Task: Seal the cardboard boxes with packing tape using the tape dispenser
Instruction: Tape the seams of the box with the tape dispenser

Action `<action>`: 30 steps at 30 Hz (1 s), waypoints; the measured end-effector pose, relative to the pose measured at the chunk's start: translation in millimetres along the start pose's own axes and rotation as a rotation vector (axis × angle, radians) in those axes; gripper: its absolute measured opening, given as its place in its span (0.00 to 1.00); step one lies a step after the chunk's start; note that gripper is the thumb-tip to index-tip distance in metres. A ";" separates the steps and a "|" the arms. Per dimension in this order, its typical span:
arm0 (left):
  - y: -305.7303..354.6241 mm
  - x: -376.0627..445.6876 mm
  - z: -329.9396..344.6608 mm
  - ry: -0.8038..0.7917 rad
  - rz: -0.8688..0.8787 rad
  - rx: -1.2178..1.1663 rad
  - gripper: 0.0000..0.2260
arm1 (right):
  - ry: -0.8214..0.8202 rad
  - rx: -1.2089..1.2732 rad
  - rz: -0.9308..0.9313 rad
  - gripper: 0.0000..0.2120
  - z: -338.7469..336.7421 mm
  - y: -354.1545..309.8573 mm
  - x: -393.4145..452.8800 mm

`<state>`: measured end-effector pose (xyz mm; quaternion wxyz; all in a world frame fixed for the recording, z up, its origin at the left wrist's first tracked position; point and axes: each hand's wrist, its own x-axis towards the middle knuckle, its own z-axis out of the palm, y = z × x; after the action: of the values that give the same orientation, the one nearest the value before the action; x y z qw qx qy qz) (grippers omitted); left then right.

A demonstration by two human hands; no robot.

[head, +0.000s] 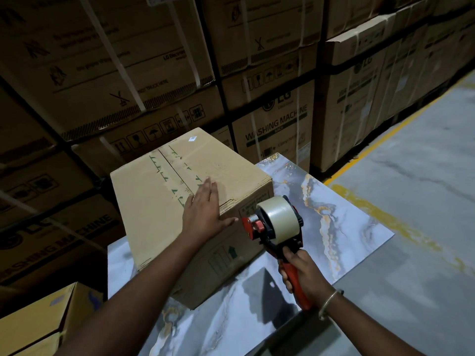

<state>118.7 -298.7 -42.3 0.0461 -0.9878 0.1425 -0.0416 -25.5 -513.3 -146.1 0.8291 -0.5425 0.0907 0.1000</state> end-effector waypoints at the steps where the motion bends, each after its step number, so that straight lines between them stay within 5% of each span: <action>1: 3.6 -6.7 3.9 0.018 -0.073 0.005 0.51 | -0.001 0.012 -0.013 0.23 1.5 -3.4 0.1; 5: 15.9 -21.6 10.8 -0.005 -0.224 -0.009 0.49 | -0.010 -0.002 -0.052 0.28 2.9 -14.9 3.3; 12: 7.0 -24.7 9.7 -0.044 -0.107 -0.041 0.40 | -0.074 -0.010 -0.097 0.42 10.8 -37.1 4.7; 20: -1.4 -31.5 6.3 -0.090 0.033 0.000 0.34 | -0.146 -0.005 -0.160 0.22 41.3 -79.7 10.3; 30: -44.5 -62.7 -0.9 -0.196 0.318 0.115 0.45 | -0.247 -0.083 -0.133 0.21 90.1 -119.9 27.7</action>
<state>71.0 -238.4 -41.1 0.1221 -0.9479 0.2890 0.0547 36.7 -475.7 -12.0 0.8156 -0.5647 -0.0521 0.1145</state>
